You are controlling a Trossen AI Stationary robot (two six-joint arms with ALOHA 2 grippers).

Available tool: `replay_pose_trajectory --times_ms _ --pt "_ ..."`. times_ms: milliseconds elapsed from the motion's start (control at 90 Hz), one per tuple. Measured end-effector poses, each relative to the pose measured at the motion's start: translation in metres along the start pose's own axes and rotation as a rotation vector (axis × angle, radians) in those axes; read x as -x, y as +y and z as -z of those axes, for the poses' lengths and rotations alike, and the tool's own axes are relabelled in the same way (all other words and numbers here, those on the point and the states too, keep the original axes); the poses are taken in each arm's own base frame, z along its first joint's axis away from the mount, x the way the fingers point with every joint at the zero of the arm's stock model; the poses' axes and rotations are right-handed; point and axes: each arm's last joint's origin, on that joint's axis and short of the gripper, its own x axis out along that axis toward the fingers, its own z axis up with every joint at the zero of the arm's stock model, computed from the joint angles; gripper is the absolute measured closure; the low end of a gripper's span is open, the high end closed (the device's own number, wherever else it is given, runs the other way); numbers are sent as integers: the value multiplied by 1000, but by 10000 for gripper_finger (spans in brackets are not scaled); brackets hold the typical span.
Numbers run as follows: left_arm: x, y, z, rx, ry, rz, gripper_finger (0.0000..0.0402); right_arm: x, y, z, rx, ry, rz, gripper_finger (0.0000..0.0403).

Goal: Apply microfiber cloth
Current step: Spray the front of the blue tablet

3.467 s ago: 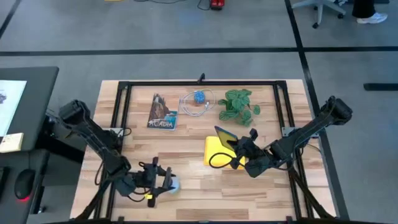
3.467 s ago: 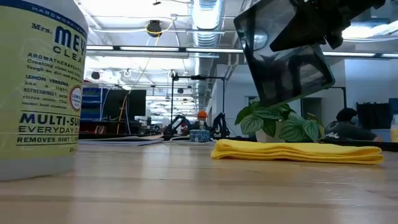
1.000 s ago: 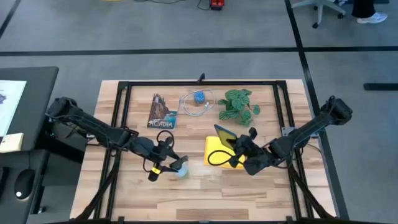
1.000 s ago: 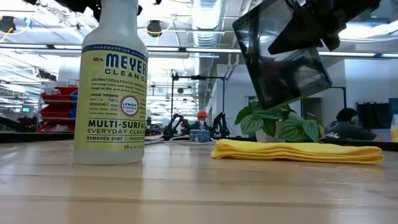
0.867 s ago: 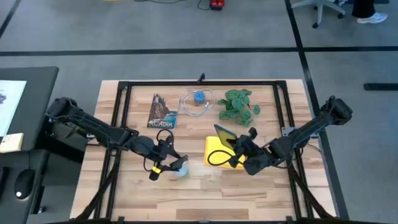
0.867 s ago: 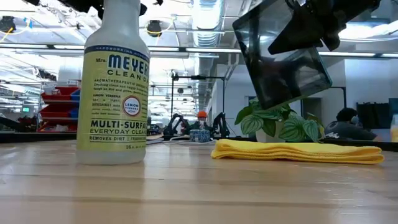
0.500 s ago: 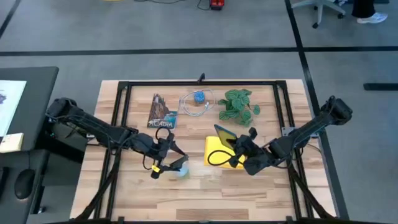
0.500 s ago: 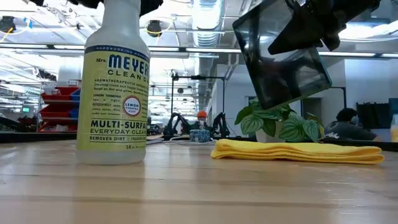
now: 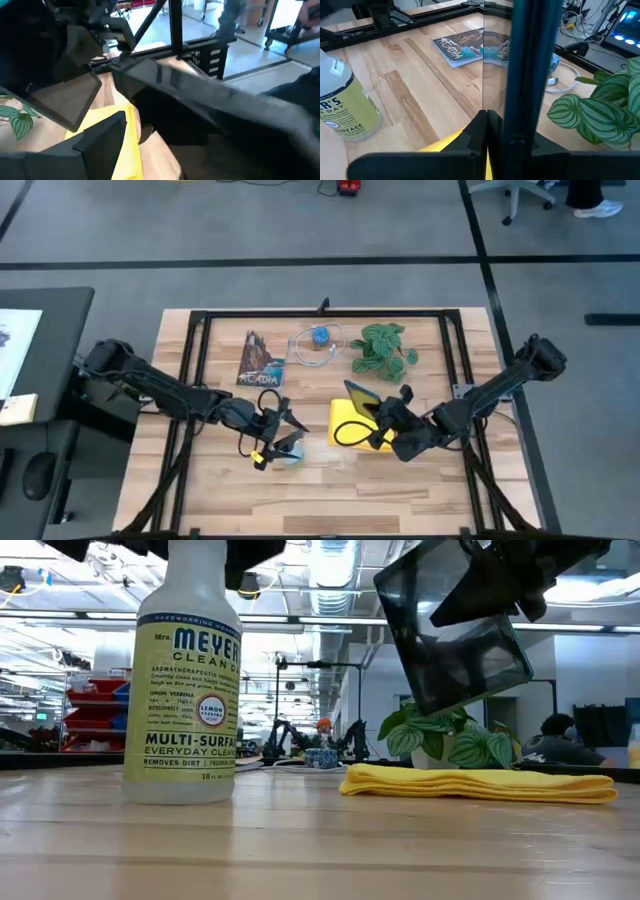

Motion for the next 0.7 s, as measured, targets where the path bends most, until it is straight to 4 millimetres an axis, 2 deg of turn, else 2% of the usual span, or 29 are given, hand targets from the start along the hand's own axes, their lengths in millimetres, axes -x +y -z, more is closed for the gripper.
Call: replay_pose_trajectory --times_ms 322,700 --pt "-3 0 -3 -43 -49 -7 91 1 3 -3 -22 -23 -23 383" --pt "-3 0 -3 -35 -52 -5 123 16 19 -19 -29 -217 -28 385"
